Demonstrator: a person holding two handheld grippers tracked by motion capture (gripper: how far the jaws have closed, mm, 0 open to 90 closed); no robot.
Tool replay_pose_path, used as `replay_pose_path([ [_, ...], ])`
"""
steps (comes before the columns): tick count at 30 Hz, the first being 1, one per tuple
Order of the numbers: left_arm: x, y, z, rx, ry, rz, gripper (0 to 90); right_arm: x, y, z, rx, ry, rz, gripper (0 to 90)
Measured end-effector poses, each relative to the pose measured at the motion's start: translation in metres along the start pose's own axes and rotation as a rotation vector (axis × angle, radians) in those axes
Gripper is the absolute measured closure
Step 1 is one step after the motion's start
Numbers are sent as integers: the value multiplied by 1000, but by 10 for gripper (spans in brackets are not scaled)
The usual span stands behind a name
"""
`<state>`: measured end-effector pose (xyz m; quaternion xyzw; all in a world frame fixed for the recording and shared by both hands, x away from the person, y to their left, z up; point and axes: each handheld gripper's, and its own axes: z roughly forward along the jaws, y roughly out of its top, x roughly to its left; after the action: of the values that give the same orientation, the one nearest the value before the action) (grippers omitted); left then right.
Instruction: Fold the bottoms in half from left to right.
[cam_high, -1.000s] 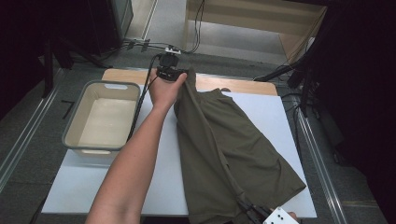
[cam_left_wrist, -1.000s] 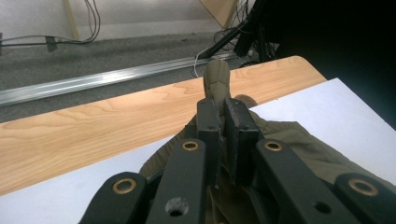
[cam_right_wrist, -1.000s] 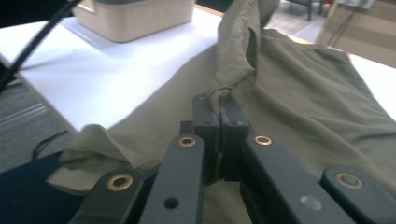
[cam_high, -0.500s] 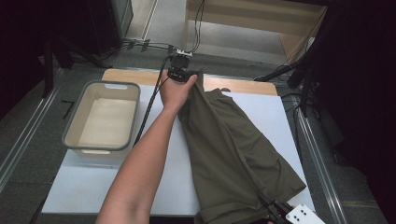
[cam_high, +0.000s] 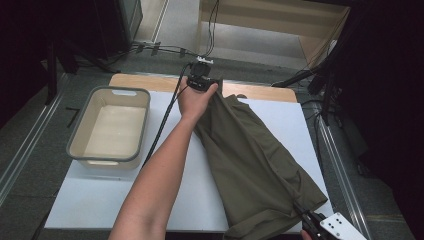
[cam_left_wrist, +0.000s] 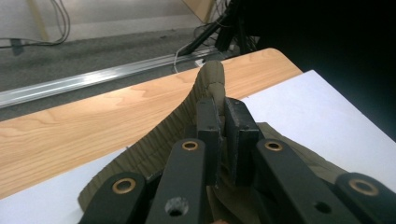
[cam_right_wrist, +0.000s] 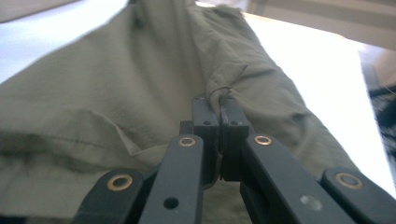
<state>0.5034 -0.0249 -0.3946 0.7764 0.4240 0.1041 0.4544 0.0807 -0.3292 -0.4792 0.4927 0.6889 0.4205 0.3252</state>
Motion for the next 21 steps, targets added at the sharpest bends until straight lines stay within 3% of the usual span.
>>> replay_pose_path([
  [2, 0, -1, 1, -2, -53, -5, 791, -6, -2, 1, 14, -44, 12, 856],
  [3, 1, -1, 1, -4, -69, -9, 704, -9, -4, 2, 19, -68, 28, 838],
  [5, 0, -1, 0, 15, -78, -17, 450, -14, -4, 2, 12, -87, 73, 648],
  [7, 0, -3, -2, 32, -94, -4, 290, -16, 0, 1, 18, -19, 102, 448],
  [11, 2, -9, -5, 35, -98, -4, 60, -2, 11, 3, 7, 102, 87, 210],
  [16, 13, -21, -9, 7, -124, -43, 10, 25, 20, 12, 24, 233, 54, 17],
  [19, 18, -29, -10, 10, -131, -50, 0, 40, 23, 20, 33, 317, 45, 0],
  [21, 21, -34, -10, 10, -135, -61, 0, 50, 23, 27, 48, 349, 29, 0],
])
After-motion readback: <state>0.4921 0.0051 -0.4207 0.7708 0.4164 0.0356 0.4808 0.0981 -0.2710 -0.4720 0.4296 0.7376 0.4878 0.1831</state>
